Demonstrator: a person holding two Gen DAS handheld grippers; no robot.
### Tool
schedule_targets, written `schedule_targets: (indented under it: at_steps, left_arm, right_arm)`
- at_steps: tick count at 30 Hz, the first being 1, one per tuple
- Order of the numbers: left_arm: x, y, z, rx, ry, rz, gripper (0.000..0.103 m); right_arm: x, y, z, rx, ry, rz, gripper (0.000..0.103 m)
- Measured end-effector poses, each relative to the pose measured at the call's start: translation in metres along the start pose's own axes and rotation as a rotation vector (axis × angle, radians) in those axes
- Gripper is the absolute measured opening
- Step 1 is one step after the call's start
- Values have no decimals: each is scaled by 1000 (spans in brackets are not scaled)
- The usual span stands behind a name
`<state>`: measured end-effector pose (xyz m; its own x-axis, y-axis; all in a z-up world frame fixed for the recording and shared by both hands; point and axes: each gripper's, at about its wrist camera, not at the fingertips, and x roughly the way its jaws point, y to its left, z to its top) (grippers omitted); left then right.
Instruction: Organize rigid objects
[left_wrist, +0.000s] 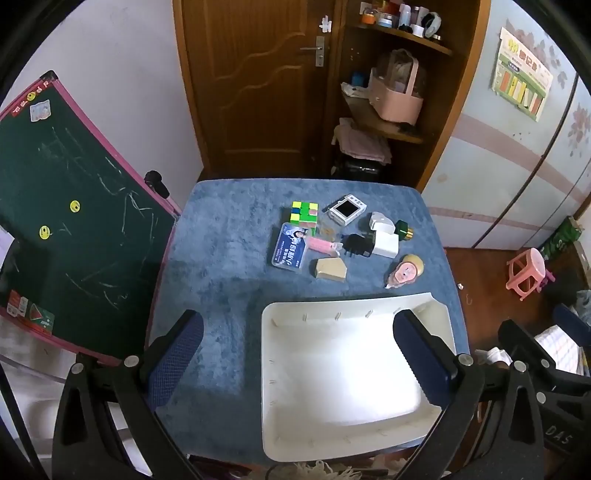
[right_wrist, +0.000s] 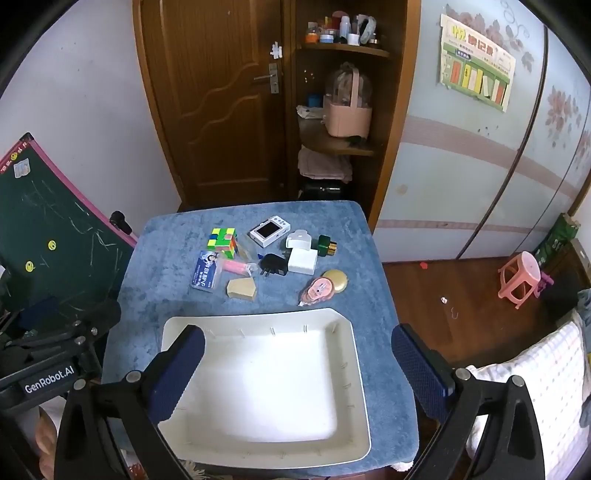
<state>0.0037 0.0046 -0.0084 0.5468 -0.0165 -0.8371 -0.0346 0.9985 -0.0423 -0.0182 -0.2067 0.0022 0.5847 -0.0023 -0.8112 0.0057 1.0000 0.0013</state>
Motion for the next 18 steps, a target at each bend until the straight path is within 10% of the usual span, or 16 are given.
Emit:
schedule_targets:
  at_steps: [18]
  left_arm:
    - [-2,-6,-1,5,8,-5,102]
  right_arm:
    - [3,0,-5,-13,28,-17,101]
